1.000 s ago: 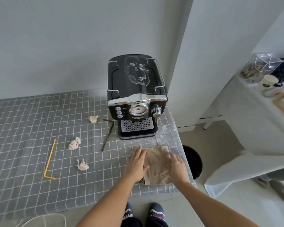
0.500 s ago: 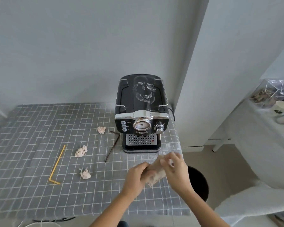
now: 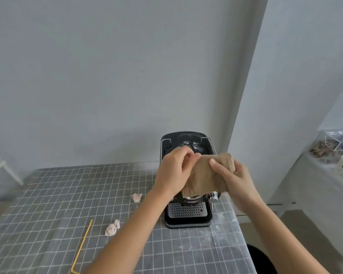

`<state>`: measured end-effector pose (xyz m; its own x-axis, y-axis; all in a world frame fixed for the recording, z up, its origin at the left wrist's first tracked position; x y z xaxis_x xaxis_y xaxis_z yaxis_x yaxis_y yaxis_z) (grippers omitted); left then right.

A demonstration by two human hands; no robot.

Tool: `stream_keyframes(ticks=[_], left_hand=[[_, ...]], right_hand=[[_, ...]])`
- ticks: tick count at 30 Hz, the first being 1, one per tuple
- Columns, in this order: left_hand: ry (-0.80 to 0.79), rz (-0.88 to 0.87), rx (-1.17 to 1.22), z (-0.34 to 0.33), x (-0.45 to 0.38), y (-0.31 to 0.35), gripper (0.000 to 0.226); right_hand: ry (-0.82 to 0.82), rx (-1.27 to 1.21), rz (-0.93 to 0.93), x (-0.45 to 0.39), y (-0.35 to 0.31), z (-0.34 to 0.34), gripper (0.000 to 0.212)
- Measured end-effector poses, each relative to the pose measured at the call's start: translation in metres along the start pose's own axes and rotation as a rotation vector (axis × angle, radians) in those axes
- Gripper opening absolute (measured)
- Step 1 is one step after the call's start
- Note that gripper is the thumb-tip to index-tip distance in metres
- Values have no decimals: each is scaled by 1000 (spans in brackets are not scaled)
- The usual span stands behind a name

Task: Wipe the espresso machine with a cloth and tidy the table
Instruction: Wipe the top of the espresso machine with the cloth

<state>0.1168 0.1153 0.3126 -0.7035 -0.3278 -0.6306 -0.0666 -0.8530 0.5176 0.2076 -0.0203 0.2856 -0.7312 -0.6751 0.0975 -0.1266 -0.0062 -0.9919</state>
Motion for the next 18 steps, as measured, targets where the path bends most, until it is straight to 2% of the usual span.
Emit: stream_keyframes(ticks=[2,4,6,8,10,12,13,15,17,18], left_hand=[[29,17,-169,5,-5,-22,31],[-17,71,-355,5,4,-47,45],[-142,149,-493,-2,26,-67,59],[-272,244,-493,-13,51,-81,70],[-336,341,-438,-22,71,-90,79],[-370,405,-430,-28,84,-96,86],[-380,419,-438,-30,87,-98,87],[-378,420,-458,-33,88,-97,85],[-367,402,-468,-35,89,-91,78],[-362,401,-465,-36,90,-89,74]], right_hand=[[69,43,39,-21,-23,-5,4],[211,180,105,-44,-42,-2,11],[353,371,213,-58,-62,-1,22],[429,547,331,-63,-75,-10,26],[293,774,357,-67,-66,-33,39],[17,1015,178,-76,-28,-55,69],[-62,1103,47,-80,-9,-58,79],[-77,1115,-89,-89,14,-61,74],[-10,1126,-102,-100,25,-71,69],[46,1157,-98,-106,31,-76,73]])
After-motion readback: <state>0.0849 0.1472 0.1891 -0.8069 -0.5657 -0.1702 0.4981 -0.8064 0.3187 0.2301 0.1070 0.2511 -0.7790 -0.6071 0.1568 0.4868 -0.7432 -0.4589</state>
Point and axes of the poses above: each hand's wrist, its own x-axis away from the middle knuckle, its own z-axis out of the back of the hand, y = z × x, the point moved 7 cm from there along -x, towards the middle knuckle, and after that the axes turned 8 degrees about -z, right-handed, at the moved point
